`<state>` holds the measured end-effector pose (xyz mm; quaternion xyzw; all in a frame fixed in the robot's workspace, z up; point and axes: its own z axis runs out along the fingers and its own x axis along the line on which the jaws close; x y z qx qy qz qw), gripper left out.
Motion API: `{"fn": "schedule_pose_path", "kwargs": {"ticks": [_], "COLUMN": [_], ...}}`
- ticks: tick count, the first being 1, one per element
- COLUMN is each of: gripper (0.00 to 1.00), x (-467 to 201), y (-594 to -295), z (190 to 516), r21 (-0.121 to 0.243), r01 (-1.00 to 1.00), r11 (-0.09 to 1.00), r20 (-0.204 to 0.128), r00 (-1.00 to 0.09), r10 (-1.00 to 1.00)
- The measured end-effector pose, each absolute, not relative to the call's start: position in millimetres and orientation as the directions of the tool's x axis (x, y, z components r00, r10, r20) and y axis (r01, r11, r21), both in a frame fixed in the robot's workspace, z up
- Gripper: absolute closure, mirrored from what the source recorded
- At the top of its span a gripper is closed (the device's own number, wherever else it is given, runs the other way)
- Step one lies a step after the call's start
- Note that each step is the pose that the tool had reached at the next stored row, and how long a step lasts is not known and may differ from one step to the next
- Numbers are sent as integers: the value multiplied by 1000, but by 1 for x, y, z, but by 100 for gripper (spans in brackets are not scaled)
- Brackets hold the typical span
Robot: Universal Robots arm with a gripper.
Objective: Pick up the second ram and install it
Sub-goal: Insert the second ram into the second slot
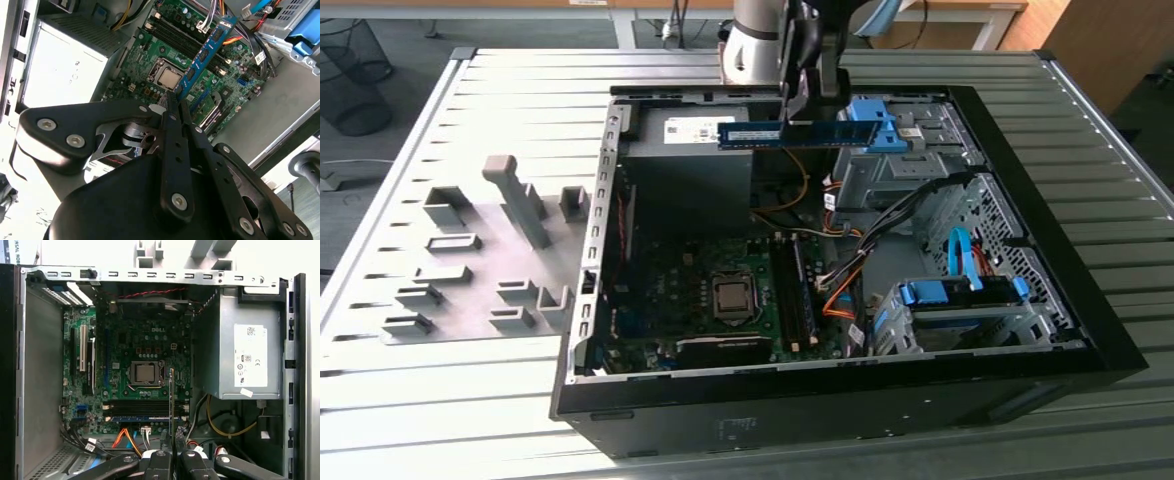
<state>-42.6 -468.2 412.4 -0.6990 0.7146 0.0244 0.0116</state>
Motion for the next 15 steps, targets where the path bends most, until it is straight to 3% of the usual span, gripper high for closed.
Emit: {"fn": "schedule_pose_path", "kwargs": {"ticks": [10,15], "gripper": [86,86], "x": [-43,-43], "y": [-468,-468], "z": [409,409], "r21": [18,18], "r01": [-984,-982], "r11": [180,188], "r20": [-47,-47], "r00": [-180,-189], "r10": [-982,-981]}}
